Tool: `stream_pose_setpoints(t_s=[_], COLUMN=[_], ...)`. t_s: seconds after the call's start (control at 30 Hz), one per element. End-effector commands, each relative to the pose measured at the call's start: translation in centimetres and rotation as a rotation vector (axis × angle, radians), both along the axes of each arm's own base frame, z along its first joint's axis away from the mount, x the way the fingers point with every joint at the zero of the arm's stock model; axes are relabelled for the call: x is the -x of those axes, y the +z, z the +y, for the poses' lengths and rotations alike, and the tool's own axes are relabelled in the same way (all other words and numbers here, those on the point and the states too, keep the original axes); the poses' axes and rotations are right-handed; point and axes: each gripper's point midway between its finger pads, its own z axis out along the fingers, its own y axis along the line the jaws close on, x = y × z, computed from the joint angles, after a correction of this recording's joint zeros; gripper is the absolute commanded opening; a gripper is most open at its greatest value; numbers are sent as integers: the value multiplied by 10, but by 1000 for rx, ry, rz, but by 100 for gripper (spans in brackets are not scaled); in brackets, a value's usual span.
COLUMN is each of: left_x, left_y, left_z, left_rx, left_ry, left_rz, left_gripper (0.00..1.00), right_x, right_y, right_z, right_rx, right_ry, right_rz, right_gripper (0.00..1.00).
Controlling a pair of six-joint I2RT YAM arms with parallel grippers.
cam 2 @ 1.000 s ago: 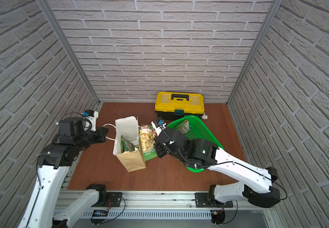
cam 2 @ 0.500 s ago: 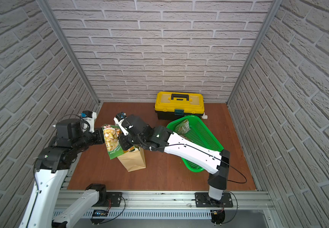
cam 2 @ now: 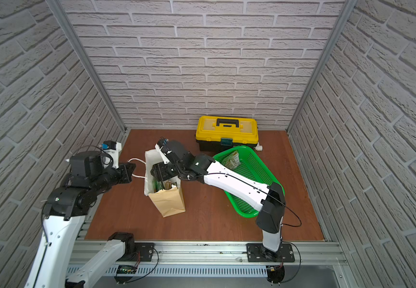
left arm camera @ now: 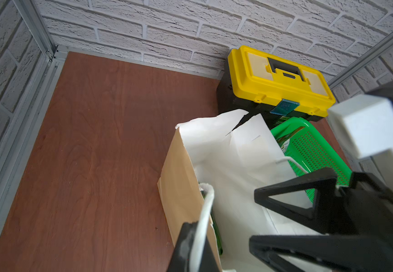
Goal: Place the condiment packets inside the bag
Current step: Place the condiment packet in the paper bag, then pick up the condiment packet from the storage box.
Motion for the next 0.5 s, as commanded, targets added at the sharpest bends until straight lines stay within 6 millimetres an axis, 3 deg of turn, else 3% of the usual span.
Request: stream_pose_setpoints(t_s=[0.0, 0.1, 0.23, 0.37, 0.47], left_x=[-4, -5, -5, -5, -6], left_y=[3, 1, -1, 2, 2], left_z=[4, 4, 4, 4, 5], left_rx=[-4, -6, -8, -8, -9], left_ry=[16, 18, 18, 19, 20], left_rz=[-16, -9, -6, -12, -11], left_gripper=[7, 7, 7, 7, 7], right_x=[8, 13, 5, -16, -36], right_y=[60, 80, 85, 55, 20], right_z=[-19, -40, -95, -165, -216], right_rx=[-67, -53, -41, 37, 92], right_ry=[4, -12, -104, -265, -390], right_rz=[-105, -161, -197, -197, -156], right_gripper=[70, 75, 84, 87, 89])
